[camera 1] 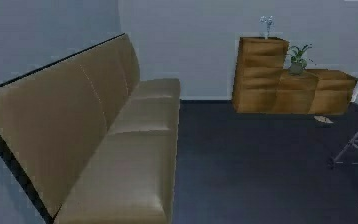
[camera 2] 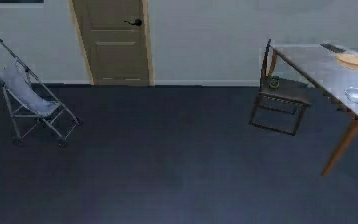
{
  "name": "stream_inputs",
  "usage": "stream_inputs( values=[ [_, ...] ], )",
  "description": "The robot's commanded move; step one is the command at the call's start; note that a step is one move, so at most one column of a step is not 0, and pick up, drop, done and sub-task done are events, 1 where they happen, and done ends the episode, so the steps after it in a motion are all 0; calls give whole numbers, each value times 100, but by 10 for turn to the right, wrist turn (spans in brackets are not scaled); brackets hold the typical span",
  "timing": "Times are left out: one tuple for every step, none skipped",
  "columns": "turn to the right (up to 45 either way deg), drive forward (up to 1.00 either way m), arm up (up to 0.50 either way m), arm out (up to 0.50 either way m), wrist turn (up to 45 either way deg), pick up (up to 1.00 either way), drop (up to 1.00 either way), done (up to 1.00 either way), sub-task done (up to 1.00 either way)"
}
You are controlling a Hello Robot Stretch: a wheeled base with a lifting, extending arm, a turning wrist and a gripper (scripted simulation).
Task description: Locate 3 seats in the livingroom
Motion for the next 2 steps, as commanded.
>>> stream_inputs(
  values=[
    [-120, 0, 0, 0, 0, 0, 0, 0, 0],
    [0, 0, 0, 0, 0, 0, 0, 0, 100]
  ],
)
